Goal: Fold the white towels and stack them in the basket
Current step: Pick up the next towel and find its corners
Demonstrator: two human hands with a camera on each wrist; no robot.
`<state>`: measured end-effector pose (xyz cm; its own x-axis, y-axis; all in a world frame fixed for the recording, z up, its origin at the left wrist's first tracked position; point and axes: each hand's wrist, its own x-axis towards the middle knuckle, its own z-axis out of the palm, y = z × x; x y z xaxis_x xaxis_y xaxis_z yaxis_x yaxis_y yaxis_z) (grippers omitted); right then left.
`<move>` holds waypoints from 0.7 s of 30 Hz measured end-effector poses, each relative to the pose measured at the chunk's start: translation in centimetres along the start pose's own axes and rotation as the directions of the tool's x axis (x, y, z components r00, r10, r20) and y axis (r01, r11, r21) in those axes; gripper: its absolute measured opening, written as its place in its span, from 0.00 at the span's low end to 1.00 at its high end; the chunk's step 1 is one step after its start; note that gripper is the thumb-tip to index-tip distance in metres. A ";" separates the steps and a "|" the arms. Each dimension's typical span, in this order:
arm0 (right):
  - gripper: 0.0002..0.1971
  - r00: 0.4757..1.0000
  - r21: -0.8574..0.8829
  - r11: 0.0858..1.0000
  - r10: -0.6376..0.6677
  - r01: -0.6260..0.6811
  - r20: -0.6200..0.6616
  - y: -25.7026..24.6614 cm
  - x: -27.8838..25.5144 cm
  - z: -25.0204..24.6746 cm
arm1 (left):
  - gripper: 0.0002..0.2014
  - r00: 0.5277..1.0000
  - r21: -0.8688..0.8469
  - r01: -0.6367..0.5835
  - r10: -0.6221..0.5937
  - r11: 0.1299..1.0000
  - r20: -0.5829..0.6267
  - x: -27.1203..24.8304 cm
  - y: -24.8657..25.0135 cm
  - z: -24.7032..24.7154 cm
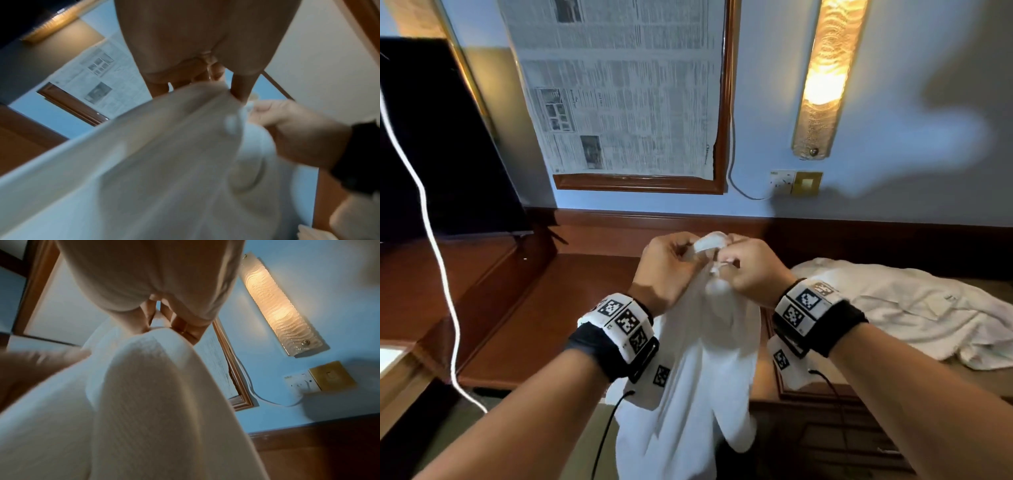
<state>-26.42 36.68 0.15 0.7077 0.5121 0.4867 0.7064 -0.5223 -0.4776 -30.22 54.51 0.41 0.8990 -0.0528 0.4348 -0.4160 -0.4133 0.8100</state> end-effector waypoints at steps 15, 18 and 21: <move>0.03 0.880 0.182 0.973 0.210 -0.144 -0.426 -3.4 8.6 -4.4 | 0.17 0.940 0.153 0.341 -0.340 0.928 -0.029 -8.7 -11.9 -4.1; 0.05 0.836 0.157 0.961 0.277 -0.229 -0.474 -2.6 8.9 -4.8 | 0.09 0.916 0.324 0.400 -0.378 0.857 -0.133 -9.7 -13.0 -5.7; 0.11 0.761 0.069 0.914 0.373 -0.400 -0.531 -1.6 8.3 -5.0 | 0.07 0.874 0.370 0.481 -0.466 0.795 -0.136 -10.3 -13.7 -8.4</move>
<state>-21.79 38.38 8.60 0.7969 -0.1676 0.5804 0.3628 -0.6355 -0.6816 -34.91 68.34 -11.88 0.9612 0.2701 0.0565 0.1525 -0.6905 0.7070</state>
